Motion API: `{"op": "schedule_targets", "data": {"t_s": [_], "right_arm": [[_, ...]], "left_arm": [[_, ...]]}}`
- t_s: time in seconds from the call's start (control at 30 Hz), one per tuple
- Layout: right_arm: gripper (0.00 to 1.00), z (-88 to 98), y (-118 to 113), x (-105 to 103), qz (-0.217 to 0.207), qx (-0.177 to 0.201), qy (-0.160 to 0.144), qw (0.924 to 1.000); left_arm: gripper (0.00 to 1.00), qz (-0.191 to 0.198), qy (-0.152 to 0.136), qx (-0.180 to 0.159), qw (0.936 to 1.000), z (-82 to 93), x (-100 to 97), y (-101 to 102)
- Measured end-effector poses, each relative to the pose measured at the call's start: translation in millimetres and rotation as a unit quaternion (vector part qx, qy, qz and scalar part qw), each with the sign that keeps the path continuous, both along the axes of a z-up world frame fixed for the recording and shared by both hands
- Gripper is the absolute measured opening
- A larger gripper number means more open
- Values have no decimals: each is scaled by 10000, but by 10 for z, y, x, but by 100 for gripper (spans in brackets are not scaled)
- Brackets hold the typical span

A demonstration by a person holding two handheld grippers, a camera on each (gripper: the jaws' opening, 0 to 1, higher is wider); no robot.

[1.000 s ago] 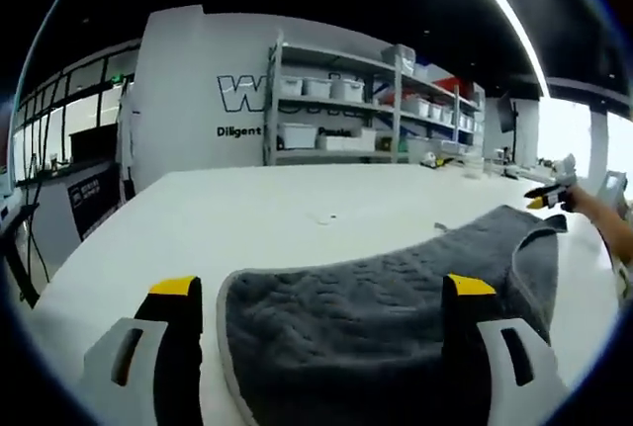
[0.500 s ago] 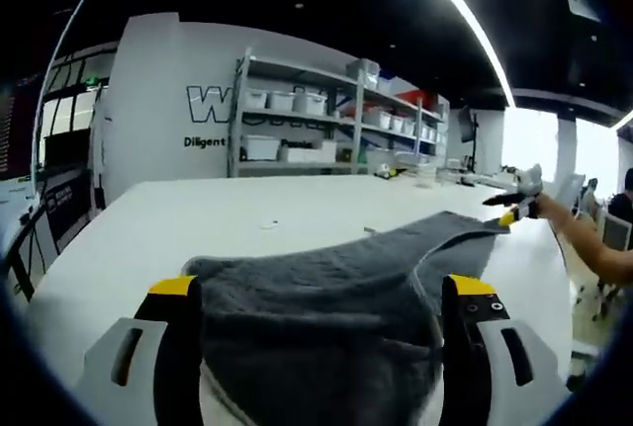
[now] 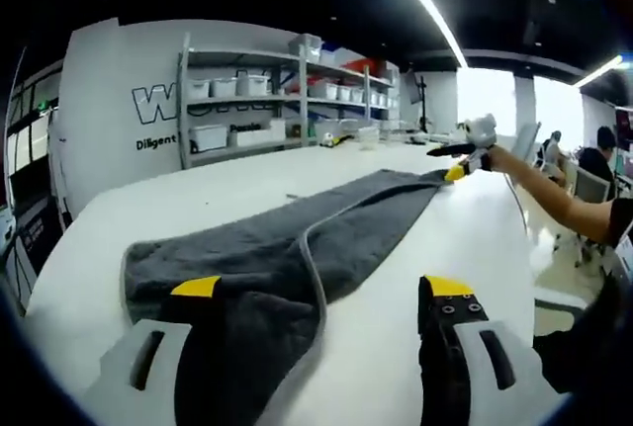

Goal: Open the folded towel by lifting each exposed corner and separating the folded layers until the towel lies flat within the target outline without major curled edges

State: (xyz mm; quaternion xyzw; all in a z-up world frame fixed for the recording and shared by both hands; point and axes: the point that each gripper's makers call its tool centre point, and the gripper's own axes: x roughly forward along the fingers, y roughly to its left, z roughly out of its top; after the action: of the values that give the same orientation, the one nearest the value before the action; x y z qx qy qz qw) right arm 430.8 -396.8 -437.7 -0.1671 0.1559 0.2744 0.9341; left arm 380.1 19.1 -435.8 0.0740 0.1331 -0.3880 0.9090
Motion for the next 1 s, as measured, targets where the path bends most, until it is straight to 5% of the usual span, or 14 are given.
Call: {"op": "schedule_targets", "data": {"t_s": [0.2, 0.33, 0.47, 0.7, 1.0], "right_arm": [[99, -60, 72, -126, 166, -136, 80, 9997], [99, -62, 149, -182, 305, -132, 82, 9994], [99, -38, 194, -183, 360, -110, 32, 9993], [99, -120, 260, -195, 421, -267, 51, 9987], [78, -92, 356, -105, 437, -353, -120, 9983]], "left_arm": [[47, -335, -14, 486, 9983, -227, 18, -129], [39, -325, -7, 558, 9979, -289, 69, -186], [26, -168, 81, 997, 9948, -420, 159, -141], [4, -3, 199, 856, 9961, -436, 245, -104], [1, 113, 155, 827, 9964, -405, 267, -61]]}}
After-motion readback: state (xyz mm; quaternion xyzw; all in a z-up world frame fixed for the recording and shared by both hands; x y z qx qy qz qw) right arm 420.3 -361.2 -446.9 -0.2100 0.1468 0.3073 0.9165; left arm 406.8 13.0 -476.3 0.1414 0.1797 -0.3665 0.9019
